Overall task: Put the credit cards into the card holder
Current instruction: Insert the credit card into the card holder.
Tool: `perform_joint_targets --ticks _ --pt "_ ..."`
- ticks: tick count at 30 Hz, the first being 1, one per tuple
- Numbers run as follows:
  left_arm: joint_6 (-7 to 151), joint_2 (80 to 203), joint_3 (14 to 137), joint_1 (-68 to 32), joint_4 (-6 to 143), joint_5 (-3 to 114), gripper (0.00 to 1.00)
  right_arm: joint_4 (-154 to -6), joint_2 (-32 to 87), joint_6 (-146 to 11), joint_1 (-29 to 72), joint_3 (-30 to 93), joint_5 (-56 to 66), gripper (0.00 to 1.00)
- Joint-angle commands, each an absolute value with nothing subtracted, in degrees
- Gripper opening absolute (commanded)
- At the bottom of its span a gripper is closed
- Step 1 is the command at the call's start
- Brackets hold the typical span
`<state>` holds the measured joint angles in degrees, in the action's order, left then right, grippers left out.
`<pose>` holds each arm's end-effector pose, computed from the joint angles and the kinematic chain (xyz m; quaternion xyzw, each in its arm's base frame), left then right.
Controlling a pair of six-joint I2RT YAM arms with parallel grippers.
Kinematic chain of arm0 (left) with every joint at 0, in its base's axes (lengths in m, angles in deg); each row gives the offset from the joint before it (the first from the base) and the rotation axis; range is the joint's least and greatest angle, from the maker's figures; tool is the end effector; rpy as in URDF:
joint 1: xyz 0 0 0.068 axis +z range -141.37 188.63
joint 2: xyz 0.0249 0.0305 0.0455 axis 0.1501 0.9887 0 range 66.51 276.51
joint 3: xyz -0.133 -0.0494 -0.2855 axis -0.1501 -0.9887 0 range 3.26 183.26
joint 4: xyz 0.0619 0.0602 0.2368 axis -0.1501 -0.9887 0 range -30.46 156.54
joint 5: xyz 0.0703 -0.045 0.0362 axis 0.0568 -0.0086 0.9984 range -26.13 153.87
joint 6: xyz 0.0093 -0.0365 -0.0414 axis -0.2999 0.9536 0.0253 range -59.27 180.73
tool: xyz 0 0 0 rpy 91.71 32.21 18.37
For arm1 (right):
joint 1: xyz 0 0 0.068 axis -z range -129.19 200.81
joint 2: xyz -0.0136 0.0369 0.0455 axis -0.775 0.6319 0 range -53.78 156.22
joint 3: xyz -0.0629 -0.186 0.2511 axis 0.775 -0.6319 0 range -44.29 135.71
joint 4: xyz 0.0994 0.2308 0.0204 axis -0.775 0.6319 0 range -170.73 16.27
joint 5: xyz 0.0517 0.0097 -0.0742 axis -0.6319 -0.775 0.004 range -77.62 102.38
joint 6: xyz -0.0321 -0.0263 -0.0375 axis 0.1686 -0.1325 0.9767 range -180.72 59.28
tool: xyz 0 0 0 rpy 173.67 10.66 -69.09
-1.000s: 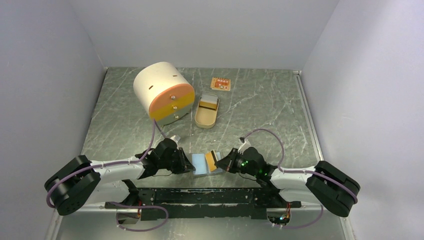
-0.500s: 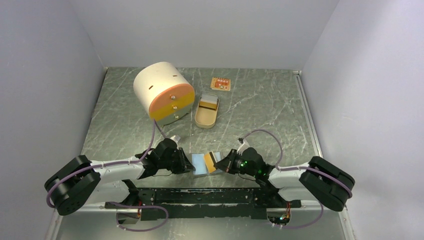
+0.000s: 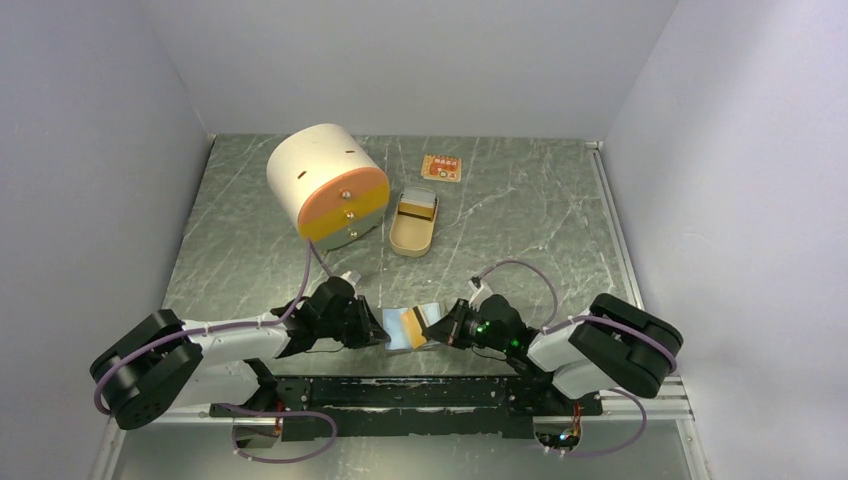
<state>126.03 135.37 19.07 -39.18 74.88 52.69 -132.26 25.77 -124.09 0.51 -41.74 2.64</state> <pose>0.1130 -0.1359 0.1734 -0.1025 0.9136 -0.3692 0.1362 0.1075 0.1395 0.1558 0.0509 0.8422 0.4845 0.2308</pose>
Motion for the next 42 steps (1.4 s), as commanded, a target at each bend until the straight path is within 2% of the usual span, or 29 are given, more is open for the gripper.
perform_joint_targets --ticks 1,12,15,18,26,29,37,42 --pt "125.15 135.75 18.72 -38.84 75.38 52.76 0.23 -136.56 28.05 -125.35 0.05 -41.59 3.08 0.0" --pt "124.99 135.67 18.55 -38.85 75.49 52.61 0.21 -150.96 36.3 -131.2 0.03 -44.1 1.84 0.0" --pt "124.9 135.94 18.62 -38.83 75.51 52.46 0.21 -154.98 39.66 -132.62 -0.21 -44.22 1.62 0.1" --pt "124.98 135.9 18.64 -38.86 75.6 52.38 0.21 -155.97 42.03 -133.31 -0.5 -44.13 1.42 0.16" --pt "124.89 135.78 18.77 -38.86 75.33 52.5 0.21 -143.92 38.78 -131.32 -0.73 -43.24 2.95 0.29" --pt "124.73 135.93 19.09 -38.84 74.98 52.51 0.21 -134.71 35.88 -128.89 -0.86 -40.82 3.36 0.4" --pt "124.71 135.42 19.08 -38.88 74.54 52.66 0.21 -111.15 27.17 -122.06 -1.01 -35.92 8.0 0.45" --pt "124.71 135.35 18.99 -38.84 74.84 52.49 0.21 -105.62 24.06 -120.25 -1.52 -34.62 9.3 0.47"
